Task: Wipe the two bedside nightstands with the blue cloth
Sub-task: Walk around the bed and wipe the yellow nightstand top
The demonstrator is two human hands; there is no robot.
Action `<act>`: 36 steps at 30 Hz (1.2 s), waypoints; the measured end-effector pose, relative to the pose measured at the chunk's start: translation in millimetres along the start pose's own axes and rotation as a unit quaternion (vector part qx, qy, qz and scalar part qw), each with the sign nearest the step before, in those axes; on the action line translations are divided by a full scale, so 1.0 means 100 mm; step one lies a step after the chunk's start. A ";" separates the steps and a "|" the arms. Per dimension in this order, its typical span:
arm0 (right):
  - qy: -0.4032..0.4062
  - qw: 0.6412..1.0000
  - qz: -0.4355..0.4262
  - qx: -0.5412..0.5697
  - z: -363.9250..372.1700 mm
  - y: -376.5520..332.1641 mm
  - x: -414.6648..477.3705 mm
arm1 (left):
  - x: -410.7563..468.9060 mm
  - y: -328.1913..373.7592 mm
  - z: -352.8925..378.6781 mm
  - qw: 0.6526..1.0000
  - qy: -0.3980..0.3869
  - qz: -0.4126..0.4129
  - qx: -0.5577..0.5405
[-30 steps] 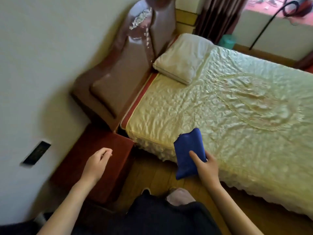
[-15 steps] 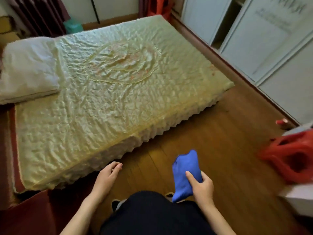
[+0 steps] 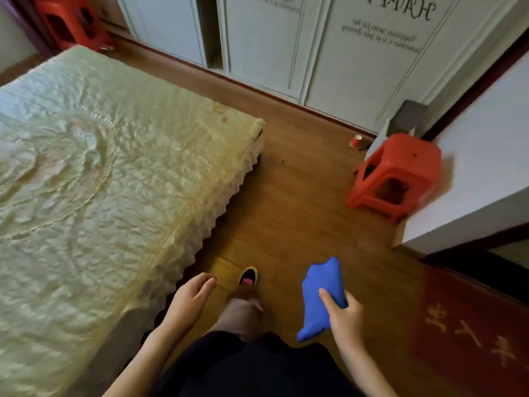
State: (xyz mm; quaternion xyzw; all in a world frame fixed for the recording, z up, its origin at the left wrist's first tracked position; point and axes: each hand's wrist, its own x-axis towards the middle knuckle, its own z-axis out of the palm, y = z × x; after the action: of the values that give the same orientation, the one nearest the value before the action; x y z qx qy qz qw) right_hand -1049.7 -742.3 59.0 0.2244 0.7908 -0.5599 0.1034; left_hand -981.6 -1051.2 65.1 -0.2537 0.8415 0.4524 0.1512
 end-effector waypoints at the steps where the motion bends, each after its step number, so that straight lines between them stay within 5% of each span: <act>1: -0.001 1.000 -0.003 -0.001 0.07 -0.10 0.16 | 0.17 0.01 -0.02 1.000 0.007 -0.004 -0.002; 9: 0.005 0.999 -0.035 -0.003 0.89 -1.25 1.80 | 1.88 0.23 -0.54 0.997 0.030 -0.056 -0.050; 16: 0.057 0.997 -0.045 -0.032 1.19 -2.44 2.96 | 3.56 1.62 -1.29 0.998 -0.017 0.002 -0.059; 26: 0.109 0.987 -0.037 -0.111 1.36 -3.36 4.69 | 5.53 3.00 -1.46 0.993 -0.047 0.031 -0.107; 36: 0.001 0.989 -0.059 -0.136 2.50 -4.82 6.93 | 7.32 3.54 -1.96 0.983 0.057 -0.075 -0.155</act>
State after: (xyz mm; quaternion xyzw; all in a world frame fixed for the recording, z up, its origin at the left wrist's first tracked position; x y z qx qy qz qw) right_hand -1907.1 -940.7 88.3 0.1621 0.8717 -0.4517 0.0988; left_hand -1790.5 -1264.1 59.4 -0.3616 0.7470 0.5497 0.0958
